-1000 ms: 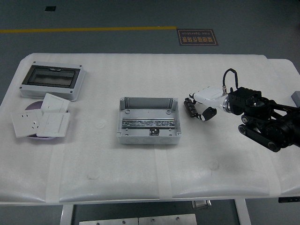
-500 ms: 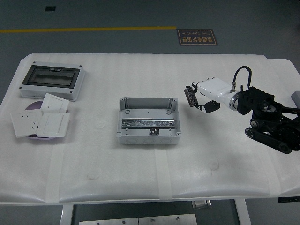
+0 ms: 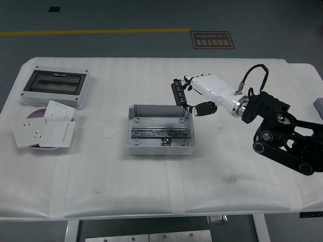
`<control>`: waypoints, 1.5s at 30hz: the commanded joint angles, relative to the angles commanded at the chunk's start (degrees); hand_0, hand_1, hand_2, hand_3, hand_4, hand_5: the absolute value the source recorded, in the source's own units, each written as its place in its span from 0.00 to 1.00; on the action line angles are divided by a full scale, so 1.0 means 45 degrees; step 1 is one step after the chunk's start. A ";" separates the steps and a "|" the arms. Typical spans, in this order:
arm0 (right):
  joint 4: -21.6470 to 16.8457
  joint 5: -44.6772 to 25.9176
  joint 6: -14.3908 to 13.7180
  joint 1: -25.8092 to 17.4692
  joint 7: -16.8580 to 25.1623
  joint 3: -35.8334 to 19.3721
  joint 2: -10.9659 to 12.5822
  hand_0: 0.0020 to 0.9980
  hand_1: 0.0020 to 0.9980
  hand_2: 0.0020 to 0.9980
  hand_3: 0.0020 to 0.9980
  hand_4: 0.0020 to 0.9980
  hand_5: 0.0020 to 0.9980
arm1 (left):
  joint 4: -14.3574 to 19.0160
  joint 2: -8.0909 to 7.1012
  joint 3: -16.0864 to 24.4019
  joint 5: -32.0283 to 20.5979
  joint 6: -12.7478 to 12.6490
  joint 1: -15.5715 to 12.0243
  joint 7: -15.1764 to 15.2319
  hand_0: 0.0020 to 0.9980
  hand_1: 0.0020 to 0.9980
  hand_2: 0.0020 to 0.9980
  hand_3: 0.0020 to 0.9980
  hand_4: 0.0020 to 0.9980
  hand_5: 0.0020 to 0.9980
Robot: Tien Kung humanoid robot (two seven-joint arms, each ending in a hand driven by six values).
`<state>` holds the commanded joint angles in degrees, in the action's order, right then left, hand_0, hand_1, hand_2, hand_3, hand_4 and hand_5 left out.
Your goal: Pick up the battery,place it into the box
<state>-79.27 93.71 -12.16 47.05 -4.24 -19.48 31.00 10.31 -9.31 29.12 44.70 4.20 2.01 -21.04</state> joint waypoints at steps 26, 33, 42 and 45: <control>0.0678 0.1098 0.1862 -0.1235 -0.1002 -0.0888 -0.0916 1.00 0.87 0.98 1.00 0.87 0.37 | 0.0000 0.0139 -0.0259 -0.0495 0.0110 -0.0383 -0.0104 0.68 0.68 0.59 0.63 0.63 0.34; 0.0320 0.0942 0.1389 -0.1803 -0.0834 -0.2048 -0.0650 1.00 0.87 0.97 1.00 0.88 0.38 | 0.0000 0.0218 0.0150 -0.0097 0.0168 -0.0539 -0.0208 0.68 0.68 0.59 0.63 0.63 0.34; 0.0304 0.0858 0.1279 -0.2092 -0.0654 -0.3821 0.0258 1.00 0.84 0.94 1.00 0.88 0.39 | 0.0000 0.0230 0.0549 0.0248 0.0175 -0.0568 -0.0249 0.68 0.68 0.59 0.63 0.64 0.34; 0.0523 0.0934 0.1591 -0.2234 -0.0696 -0.4215 0.0470 0.97 0.81 0.90 1.00 0.88 0.40 | 0.0000 0.0218 0.0635 0.0335 0.0167 -0.0546 -0.0242 0.68 0.68 0.59 0.63 0.64 0.34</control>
<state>-76.92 97.91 -5.00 36.99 -7.37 -38.44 33.11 10.31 -8.33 31.97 46.20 4.95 -0.44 -22.13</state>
